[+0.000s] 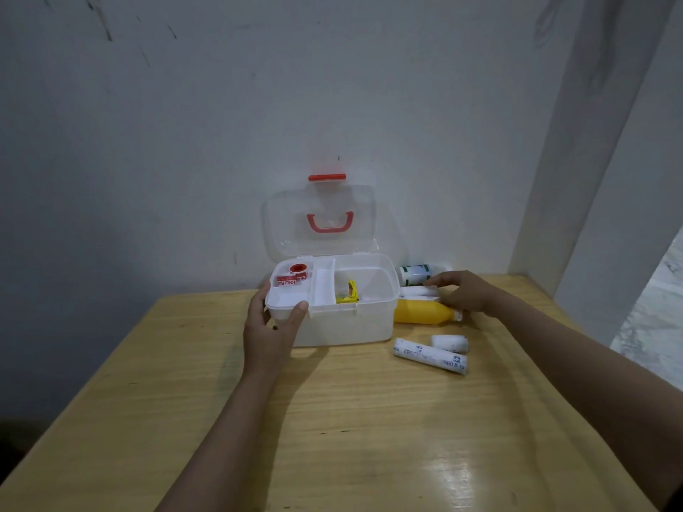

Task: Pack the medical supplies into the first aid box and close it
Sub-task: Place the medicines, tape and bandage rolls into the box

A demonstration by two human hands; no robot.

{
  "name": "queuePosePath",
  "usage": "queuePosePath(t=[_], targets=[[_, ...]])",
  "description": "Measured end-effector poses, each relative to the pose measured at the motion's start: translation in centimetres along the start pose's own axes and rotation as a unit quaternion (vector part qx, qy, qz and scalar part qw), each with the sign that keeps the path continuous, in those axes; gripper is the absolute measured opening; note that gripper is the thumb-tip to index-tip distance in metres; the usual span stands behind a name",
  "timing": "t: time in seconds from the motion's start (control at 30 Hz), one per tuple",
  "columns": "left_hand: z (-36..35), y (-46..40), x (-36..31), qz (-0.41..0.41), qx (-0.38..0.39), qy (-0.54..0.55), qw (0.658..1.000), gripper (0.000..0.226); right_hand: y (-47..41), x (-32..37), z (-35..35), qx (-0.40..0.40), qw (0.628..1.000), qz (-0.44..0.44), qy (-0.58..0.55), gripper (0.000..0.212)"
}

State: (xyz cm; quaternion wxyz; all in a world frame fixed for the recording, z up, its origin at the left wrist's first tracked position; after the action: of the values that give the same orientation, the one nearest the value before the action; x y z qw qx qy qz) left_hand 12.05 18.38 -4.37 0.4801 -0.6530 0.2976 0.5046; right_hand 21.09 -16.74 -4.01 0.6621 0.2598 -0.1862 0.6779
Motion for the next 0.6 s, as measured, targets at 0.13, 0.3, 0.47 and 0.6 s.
queuePosePath(t=[0.13,0.3,0.47,0.6], targets=[[-0.03,-0.03,0.06,0.001,0.000,0.001,1.000,0.065,-0.23,-0.25,-0.40,0.048,0.998,0.017,0.037,0.048],[0.03,-0.17,0.31,0.003,0.001,-0.003,1.000,0.064,-0.26,0.20,-0.43,0.030,0.998,0.043,0.021,0.042],[0.03,-0.27,0.49,-0.003,-0.002,-0.005,1.000,0.064,-0.07,0.12,-0.45,0.015,0.998,0.058,-0.014,0.037],[0.01,-0.30,0.67,-0.007,0.000,0.001,1.000,0.064,-0.14,-0.31,-0.86,0.015,0.998,0.050,-0.029,0.033]])
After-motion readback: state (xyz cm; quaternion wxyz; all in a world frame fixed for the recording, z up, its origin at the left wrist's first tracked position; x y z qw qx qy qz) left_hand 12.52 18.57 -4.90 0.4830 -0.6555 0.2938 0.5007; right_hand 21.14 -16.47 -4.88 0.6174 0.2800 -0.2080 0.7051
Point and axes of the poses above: each hand's wrist, its own y-axis away from the middle knuckle, its own z-axis out of the back of the hand, x = y × z, the point moved 5 cm from there along -y, towards the middle knuckle, and after that the axes turned 7 degrees about y, right-handed, at the moved point
